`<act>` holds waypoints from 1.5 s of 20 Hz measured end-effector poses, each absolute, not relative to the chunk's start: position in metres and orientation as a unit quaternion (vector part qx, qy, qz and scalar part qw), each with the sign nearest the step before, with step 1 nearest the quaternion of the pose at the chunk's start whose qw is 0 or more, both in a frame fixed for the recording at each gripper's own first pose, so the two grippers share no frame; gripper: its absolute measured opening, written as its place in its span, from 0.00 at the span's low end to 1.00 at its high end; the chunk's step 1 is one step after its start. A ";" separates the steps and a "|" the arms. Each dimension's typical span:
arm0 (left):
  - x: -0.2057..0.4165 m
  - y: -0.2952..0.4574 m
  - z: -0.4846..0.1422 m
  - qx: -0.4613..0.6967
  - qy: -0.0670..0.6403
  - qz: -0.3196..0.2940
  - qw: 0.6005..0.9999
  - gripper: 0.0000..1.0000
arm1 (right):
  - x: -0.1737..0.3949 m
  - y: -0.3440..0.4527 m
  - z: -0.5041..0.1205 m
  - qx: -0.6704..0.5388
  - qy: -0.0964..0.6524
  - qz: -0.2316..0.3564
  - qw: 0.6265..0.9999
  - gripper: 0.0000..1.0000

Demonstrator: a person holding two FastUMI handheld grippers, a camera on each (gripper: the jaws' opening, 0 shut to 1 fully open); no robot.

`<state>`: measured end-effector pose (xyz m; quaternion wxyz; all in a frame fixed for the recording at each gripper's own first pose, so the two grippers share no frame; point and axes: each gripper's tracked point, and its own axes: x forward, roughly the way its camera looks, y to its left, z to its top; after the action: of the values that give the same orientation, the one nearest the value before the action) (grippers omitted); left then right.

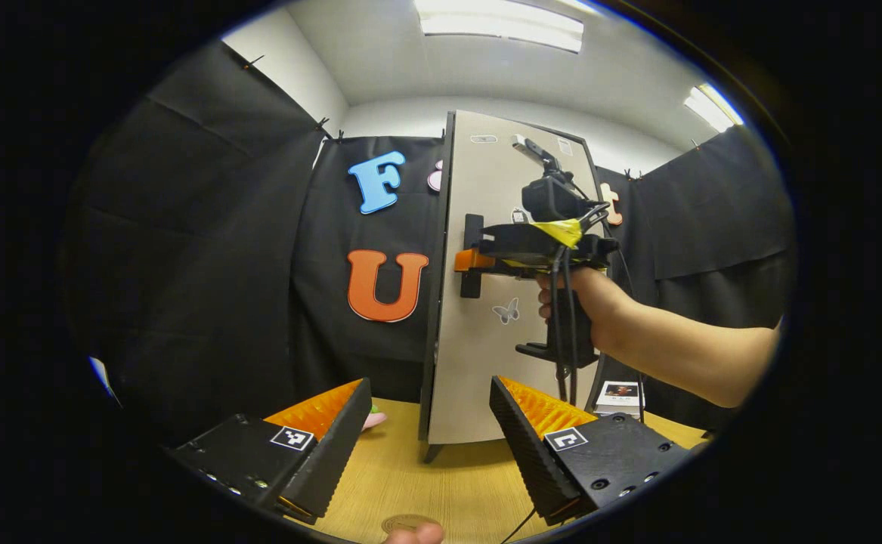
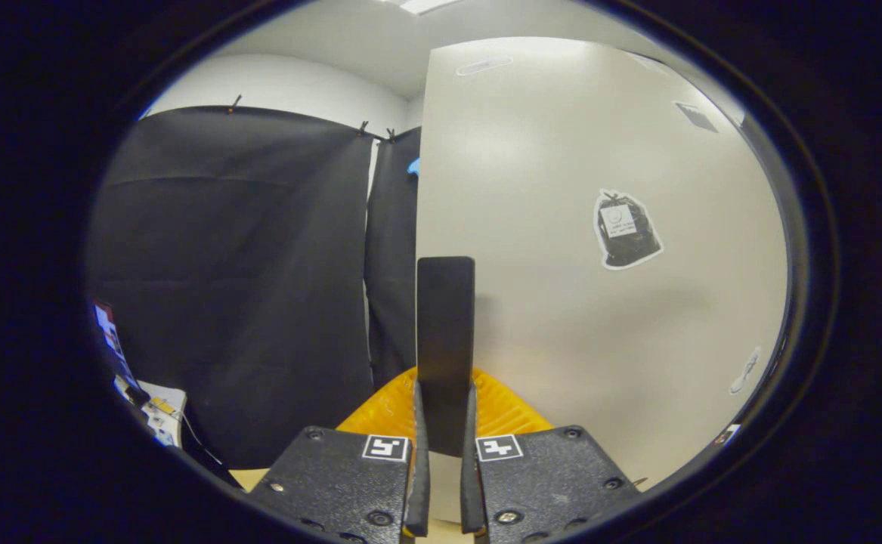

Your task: Open the cabinet door with the right hand, grasp the bottle in the cabinet with the left hand and place it on the coaster, then close the cabinet door with the right hand.

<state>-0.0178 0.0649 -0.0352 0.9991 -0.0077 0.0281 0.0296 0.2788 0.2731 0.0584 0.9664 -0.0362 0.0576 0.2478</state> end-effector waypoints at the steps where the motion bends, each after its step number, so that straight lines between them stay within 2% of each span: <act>1: -0.019 0.065 -0.036 -0.006 0.030 0.031 0.999 0.95 | 0.271 0.272 0.060 -0.036 0.058 0.253 0.965 0.19; 8: -0.029 0.062 -0.038 -0.003 0.029 0.035 0.999 0.95 | 0.189 0.232 0.076 -0.029 0.053 0.287 0.956 0.19; 14: -0.025 0.056 -0.039 0.008 0.033 0.026 0.999 0.95 | 0.149 0.199 0.081 -0.028 0.061 0.292 0.954 0.19; 21: -0.015 0.047 -0.032 0.016 0.024 0.020 0.999 0.95 | 0.113 0.153 0.088 -0.020 0.047 0.252 0.966 0.19; 30: -0.011 0.016 -0.037 0.012 0.029 -0.005 1.000 0.95 | 0.097 0.107 0.091 -0.029 0.040 0.190 0.980 0.19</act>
<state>-0.0115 0.0162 -0.0369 0.9995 0.0119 0.0288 -0.0045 0.0974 0.1069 0.0910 0.9805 -0.0286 0.0400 0.1904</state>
